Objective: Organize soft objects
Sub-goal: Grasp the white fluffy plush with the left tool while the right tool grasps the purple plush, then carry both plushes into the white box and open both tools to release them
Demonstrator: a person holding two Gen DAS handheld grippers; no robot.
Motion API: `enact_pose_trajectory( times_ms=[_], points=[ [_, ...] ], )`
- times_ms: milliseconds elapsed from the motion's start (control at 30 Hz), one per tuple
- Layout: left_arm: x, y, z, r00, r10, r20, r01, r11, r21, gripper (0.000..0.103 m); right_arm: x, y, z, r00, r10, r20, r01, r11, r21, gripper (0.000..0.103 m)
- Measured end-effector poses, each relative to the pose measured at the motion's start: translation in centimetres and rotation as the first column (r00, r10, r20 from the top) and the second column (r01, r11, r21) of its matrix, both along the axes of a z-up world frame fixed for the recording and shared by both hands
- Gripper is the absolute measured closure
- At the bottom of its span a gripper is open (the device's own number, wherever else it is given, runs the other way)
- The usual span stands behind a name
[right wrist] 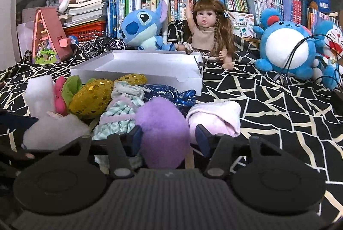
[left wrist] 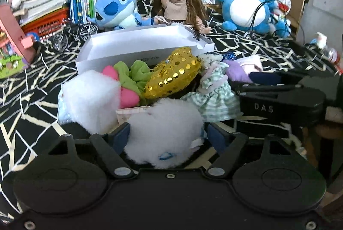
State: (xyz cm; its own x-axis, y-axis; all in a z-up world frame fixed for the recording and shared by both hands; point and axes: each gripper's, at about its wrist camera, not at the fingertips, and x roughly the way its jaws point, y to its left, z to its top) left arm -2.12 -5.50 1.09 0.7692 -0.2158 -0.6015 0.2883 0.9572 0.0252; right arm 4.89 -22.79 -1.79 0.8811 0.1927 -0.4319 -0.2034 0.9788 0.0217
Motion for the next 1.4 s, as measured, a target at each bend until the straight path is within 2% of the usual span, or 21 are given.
enact_pose_trajectory(
  times_ms=[67,100,167,200,233,333,467,600,700,900,1033,1200,1300,1400],
  points=[
    [0.3,-0.4,-0.6,1.0,0.007,0.008,-0.007,1.0,0.023,0.029,0.3,0.0,-0.2,1.0,0.007,0.001,-0.007,1.0,0.003,0.044],
    [0.4,-0.5,-0.9,1.0,0.008,0.008,-0.008,0.999,0.035,0.037,0.5,0.0,-0.2,1.0,0.01,0.0,-0.01,1.0,0.003,0.044],
    [0.4,-0.7,-1.0,1.0,0.02,0.021,-0.021,0.998,0.055,0.039,0.5,0.1,-0.1,1.0,0.015,0.0,-0.015,1.0,-0.003,0.047],
    [0.3,-0.6,-0.9,0.999,0.02,0.025,-0.022,0.998,0.058,0.039,0.4,0.0,0.0,1.0,0.016,0.001,-0.016,1.0,0.001,0.054],
    [0.2,-0.5,-0.7,1.0,0.017,0.026,-0.018,0.999,0.048,0.04,0.2,-0.1,0.1,1.0,0.018,-0.001,-0.018,1.0,0.015,0.058],
    [-0.1,0.0,0.2,0.999,0.004,0.035,-0.004,1.0,0.02,0.04,-0.2,-0.4,0.7,1.0,0.013,0.001,-0.013,0.999,0.043,0.058],
    [-0.7,0.5,2.0,0.996,-0.013,0.083,0.012,1.0,0.016,0.04,-1.1,-0.9,2.1,0.999,0.002,0.042,-0.005,0.998,0.059,0.059],
    [-0.4,1.7,4.4,0.992,-0.017,0.123,0.021,0.999,-0.038,0.04,-1.1,-1.6,3.7,0.997,-0.013,0.074,0.006,0.997,0.083,0.059],
    [1.3,3.1,5.9,0.992,0.007,0.122,0.004,0.996,-0.085,0.04,-0.4,-2.2,4.7,0.997,-0.021,0.079,0.012,0.994,0.112,0.059],
    [6.0,5.7,8.8,0.989,0.081,0.12,-0.065,0.989,-0.133,0.04,2.3,-3.1,6.9,0.998,-0.001,0.067,-0.011,0.985,0.171,0.059],
    [10.3,6.6,9.8,0.988,0.125,0.085,-0.11,0.98,-0.166,0.04,5.7,-3.4,8.4,0.999,0.039,0.018,-0.042,0.976,0.213,0.059],
    [16.8,7.4,9.8,0.99,0.123,-0.063,-0.135,0.959,-0.25,0.04,11.6,-3.3,9.5,0.991,0.081,-0.103,-0.049,0.958,0.284,0.059],
    [20.3,7.2,8.9,0.981,0.137,-0.136,-0.171,0.943,-0.286,0.04,15.2,-3.1,9.2,0.978,0.106,-0.179,-0.04,0.94,0.338,0.059],
    [23.2,6.5,8.1,0.975,0.151,-0.162,-0.193,0.939,-0.286,0.04,18.0,-2.5,8.4,0.967,0.111,-0.227,-0.021,0.931,0.364,0.059]
  ],
)
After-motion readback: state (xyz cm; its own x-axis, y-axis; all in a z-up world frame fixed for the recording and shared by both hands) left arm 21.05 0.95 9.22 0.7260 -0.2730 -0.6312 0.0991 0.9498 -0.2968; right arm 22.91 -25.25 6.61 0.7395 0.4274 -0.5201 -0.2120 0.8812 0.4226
